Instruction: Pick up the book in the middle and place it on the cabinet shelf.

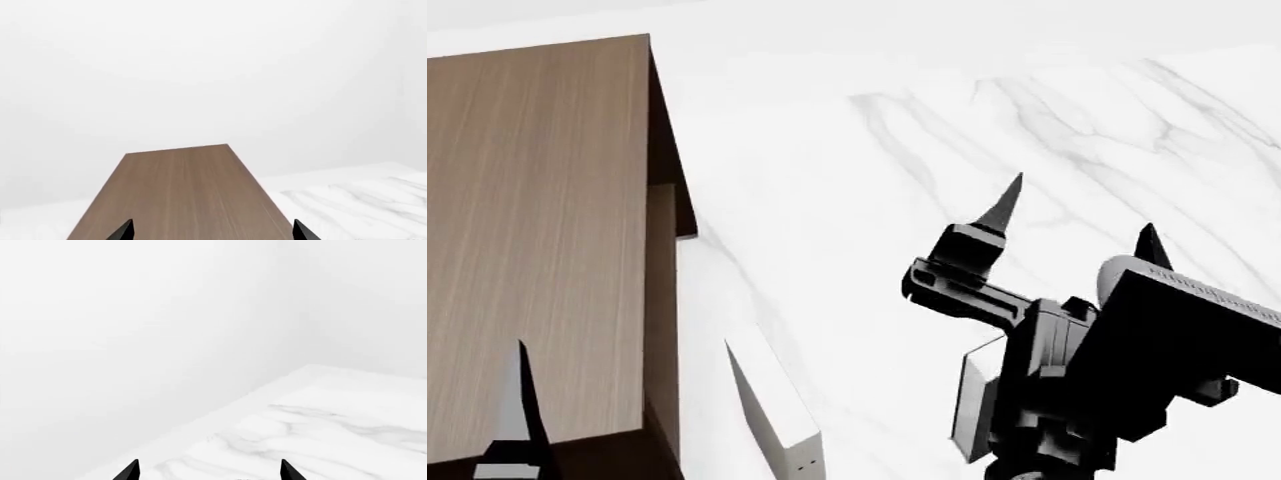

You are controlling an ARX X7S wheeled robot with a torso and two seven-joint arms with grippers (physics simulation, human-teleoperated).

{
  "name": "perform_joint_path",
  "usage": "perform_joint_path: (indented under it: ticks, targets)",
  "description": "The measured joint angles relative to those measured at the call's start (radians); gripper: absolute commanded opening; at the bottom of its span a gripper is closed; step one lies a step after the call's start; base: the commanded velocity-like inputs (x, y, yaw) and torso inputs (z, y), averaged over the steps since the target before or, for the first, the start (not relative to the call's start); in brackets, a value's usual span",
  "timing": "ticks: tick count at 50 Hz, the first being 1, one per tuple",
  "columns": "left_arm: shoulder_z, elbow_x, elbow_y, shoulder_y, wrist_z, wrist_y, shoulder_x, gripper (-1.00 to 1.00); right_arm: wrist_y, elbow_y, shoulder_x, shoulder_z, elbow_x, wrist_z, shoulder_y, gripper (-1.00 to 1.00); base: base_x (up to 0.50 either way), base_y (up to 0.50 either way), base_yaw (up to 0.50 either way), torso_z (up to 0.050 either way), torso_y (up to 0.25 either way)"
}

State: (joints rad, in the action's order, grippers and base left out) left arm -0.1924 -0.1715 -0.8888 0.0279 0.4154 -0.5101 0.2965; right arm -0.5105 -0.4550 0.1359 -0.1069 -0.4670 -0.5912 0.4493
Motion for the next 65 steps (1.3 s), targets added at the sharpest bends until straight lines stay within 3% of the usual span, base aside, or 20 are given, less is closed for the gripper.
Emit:
perform_joint_path:
  ticks: [6,26,31,37,48,56,65]
  targets:
    - [-0.005,-0.003,0.009,-0.002,0.004,0.003,0.000,1.00,-0.031,0.210,-0.051,0.028,-0.025,-0.123,0.204,1.00,0.00,0.00,0.00,0.000,0.000]
    - [-0.001,-0.020,0.025,-0.003,0.017,0.017,0.006,1.00,0.173,1.009,-0.108,-0.092,-0.172,-0.564,0.715,1.00,0.00,0.00,0.00,0.000,0.000]
    - [0.001,-0.025,0.027,-0.002,0.020,0.022,0.008,1.00,0.239,1.211,-0.113,-0.209,-0.286,-0.645,0.829,1.00,0.00,0.00,0.00,0.000,0.000]
    - [-0.001,-0.028,0.034,-0.001,0.023,0.031,0.009,1.00,0.328,1.415,-0.117,-0.455,-0.581,-0.714,0.959,1.00,0.00,0.00,0.00,0.000,0.000]
    - [0.007,-0.043,0.030,0.002,0.029,0.037,0.016,1.00,0.440,1.611,-0.120,-0.872,-1.055,-0.815,1.099,1.00,0.00,0.00,0.00,0.000,0.000]
    - [0.008,-0.049,0.028,0.003,0.034,0.039,0.021,1.00,0.481,1.688,-0.120,-1.036,-1.271,-0.844,1.123,1.00,0.00,0.00,0.00,0.000,0.000]
    - [0.010,-0.055,0.029,0.004,0.039,0.043,0.026,1.00,0.492,1.738,-0.119,-1.123,-1.411,-0.851,1.121,1.00,0.00,0.00,0.00,0.000,0.000]
